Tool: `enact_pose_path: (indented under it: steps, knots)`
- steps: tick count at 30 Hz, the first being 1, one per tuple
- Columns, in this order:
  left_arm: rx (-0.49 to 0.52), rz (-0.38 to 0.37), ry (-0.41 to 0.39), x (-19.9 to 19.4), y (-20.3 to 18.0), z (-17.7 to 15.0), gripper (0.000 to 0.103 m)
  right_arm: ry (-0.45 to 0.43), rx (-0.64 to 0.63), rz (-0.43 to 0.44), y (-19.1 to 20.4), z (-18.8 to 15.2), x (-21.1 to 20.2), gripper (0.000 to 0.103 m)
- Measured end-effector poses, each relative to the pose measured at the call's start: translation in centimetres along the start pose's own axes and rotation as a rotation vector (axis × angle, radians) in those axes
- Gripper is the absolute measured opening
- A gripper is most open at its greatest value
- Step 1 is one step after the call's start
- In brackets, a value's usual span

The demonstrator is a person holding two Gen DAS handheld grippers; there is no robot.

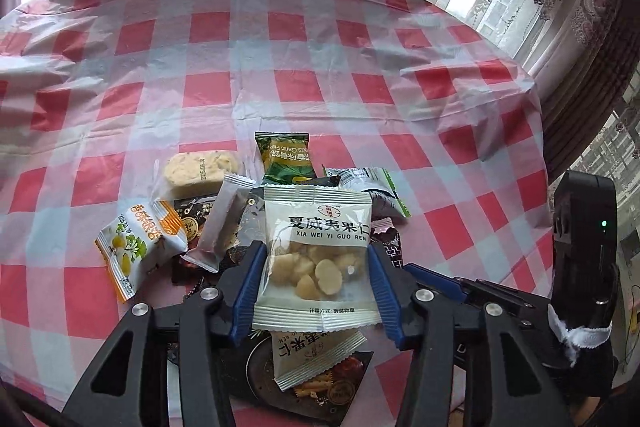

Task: Organize snacks
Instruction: 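Grasp the white nut packet with the left tool while the right tool grasps the dark bar, then carry both snacks to the white box and open both tools over it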

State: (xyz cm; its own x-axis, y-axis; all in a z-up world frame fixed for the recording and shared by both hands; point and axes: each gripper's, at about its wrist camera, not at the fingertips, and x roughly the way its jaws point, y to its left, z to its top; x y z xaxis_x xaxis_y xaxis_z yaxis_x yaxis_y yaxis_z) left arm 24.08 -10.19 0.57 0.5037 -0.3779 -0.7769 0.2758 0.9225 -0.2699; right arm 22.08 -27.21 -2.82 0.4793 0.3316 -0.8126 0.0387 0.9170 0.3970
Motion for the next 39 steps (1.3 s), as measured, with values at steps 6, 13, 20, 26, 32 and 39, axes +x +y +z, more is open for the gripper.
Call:
enact_pose_path:
  steps: [6,13,20,26,32,39]
  knots:
    - [-0.003,0.013,-0.004,-1.0,-1.0,-0.9,0.052,-0.026,0.019,0.031,-1.1,-1.1,-2.7,0.031]
    - [0.015,0.015,-0.013,-2.2,-3.1,-1.8,0.052,-0.067,0.061,0.071,-3.3,-3.0,-6.3,0.031]
    - [0.069,-0.013,-0.003,-2.7,-7.0,-2.7,0.052,-0.113,0.113,0.076,-6.6,-5.1,-10.0,0.031]
    - [0.135,-0.047,0.014,-2.8,-11.3,-3.9,0.052,-0.144,0.164,0.081,-9.7,-6.6,-12.7,0.031]
    - [0.198,-0.086,0.041,-2.8,-15.8,-5.1,0.052,-0.18,0.218,0.074,-13.2,-8.1,-15.2,0.031]
    - [0.279,-0.145,0.1,-2.0,-21.1,-6.9,0.052,-0.22,0.297,0.06,-17.6,-10.1,-18.0,0.031]
